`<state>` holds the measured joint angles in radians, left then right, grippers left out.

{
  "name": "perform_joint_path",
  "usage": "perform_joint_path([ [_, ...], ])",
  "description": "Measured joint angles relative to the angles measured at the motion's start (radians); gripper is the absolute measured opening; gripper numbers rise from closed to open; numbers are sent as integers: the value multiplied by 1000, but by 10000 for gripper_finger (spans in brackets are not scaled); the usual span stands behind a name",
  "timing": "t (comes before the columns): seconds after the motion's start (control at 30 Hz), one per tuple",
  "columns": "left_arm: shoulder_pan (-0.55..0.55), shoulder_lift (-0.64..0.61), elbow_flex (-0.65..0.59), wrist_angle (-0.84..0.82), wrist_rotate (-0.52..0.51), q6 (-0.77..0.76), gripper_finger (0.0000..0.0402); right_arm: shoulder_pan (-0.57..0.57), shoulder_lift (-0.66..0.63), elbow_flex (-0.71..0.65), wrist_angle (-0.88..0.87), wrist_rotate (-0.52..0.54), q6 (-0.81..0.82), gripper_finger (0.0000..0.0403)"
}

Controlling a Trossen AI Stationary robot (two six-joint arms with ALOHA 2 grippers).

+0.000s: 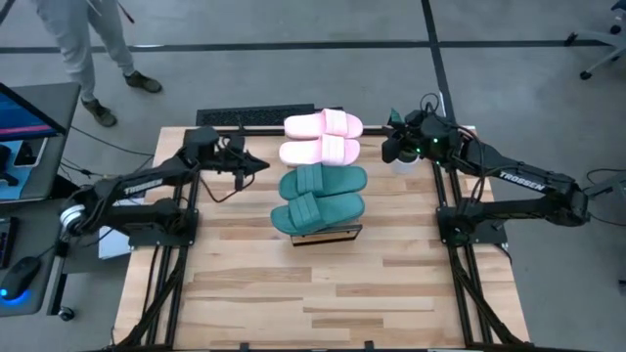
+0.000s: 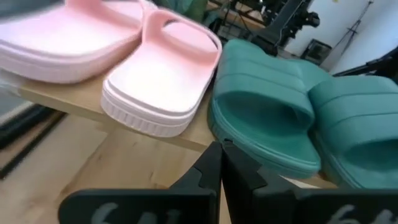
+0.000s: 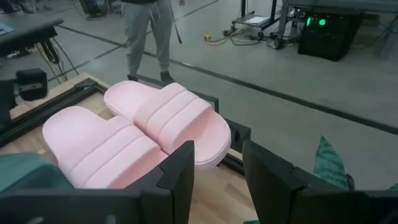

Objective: Pick and place slides into the shelf
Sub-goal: Adjust the slides on the shelf

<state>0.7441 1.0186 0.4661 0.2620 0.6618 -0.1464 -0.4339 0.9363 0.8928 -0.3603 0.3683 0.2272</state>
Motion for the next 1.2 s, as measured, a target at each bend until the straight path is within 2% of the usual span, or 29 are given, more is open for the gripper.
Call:
perform_joint_path([
  [0.23,-1,144,67,6,57,19,0,0,-2,0,-9,0,0,129],
  [0.53,-4,243,162,-59,97,93,0,0,-2,0,-31,0,0,129],
  [0.8,-6,277,179,-95,95,120,0,0,-2,0,-31,0,-6,129],
  [1.2,-4,277,179,-87,33,142,0,0,-2,0,-29,0,-11,129],
])
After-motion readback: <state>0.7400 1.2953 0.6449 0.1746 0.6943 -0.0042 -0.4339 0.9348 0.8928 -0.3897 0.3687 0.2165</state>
